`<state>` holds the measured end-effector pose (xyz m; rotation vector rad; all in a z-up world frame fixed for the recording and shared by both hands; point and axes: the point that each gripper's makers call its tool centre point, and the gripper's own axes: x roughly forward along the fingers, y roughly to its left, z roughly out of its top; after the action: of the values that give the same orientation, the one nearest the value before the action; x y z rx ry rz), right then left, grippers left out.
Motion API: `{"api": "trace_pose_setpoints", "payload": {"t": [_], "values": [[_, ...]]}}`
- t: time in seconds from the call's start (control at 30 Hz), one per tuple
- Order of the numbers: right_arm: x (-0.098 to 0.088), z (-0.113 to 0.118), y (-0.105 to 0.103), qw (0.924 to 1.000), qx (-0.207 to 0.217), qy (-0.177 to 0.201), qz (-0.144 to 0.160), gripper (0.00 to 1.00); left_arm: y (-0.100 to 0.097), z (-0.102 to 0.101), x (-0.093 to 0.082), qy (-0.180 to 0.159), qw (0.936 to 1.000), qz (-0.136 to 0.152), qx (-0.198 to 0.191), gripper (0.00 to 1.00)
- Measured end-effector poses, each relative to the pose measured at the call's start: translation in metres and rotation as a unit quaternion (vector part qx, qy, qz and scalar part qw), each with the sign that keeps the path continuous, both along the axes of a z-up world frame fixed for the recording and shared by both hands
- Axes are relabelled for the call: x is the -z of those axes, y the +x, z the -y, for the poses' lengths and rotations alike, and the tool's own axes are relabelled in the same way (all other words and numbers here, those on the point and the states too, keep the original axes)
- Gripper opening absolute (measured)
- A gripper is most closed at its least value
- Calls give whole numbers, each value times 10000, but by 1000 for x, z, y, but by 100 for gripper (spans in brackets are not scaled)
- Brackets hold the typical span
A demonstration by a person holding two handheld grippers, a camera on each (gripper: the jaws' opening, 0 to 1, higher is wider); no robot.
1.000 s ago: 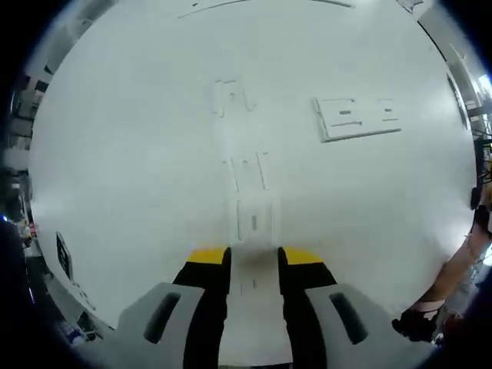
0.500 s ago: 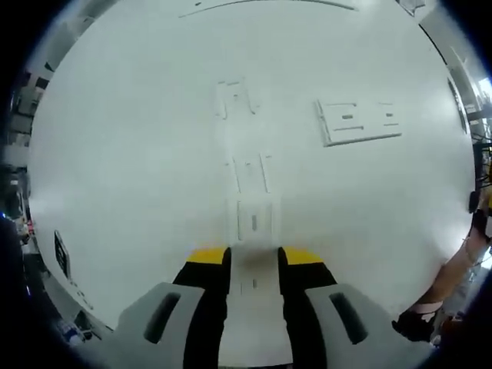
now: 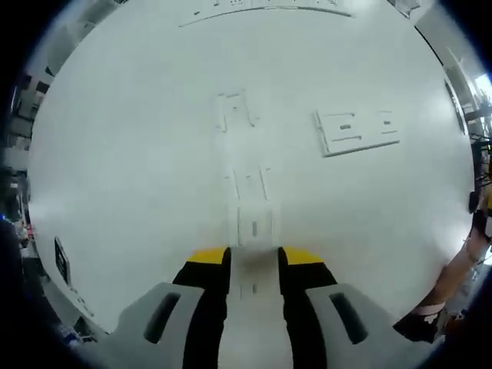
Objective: Locate the socket holder cover, grip the socket holder cover, clip it into the socket holder slot.
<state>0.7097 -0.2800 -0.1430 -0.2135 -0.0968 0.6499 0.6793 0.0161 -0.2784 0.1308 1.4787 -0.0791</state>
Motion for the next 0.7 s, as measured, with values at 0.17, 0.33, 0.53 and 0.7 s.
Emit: {"api": "trace_pose_setpoints", "payload": {"t": [0.17, 0.33, 0.53, 0.7], "values": [[0, 1, 2, 10000, 1, -31, -7, 47, 5, 3, 0, -29, 9998, 188, 84, 26], [-1, 1, 4, 10000, -1, -39, 4, 47, 9, 4, -1, -50, 9995, 295, 53, 26], [-2, 0, 3, 10000, -4, -59, 20, 47, 15, 4, -1, -55, 9993, 375, 37, 26], [-1, -2, 1, 10000, -11, -77, 22, 47, 18, 4, -1, -76, 9990, 447, -33, 26]]}}
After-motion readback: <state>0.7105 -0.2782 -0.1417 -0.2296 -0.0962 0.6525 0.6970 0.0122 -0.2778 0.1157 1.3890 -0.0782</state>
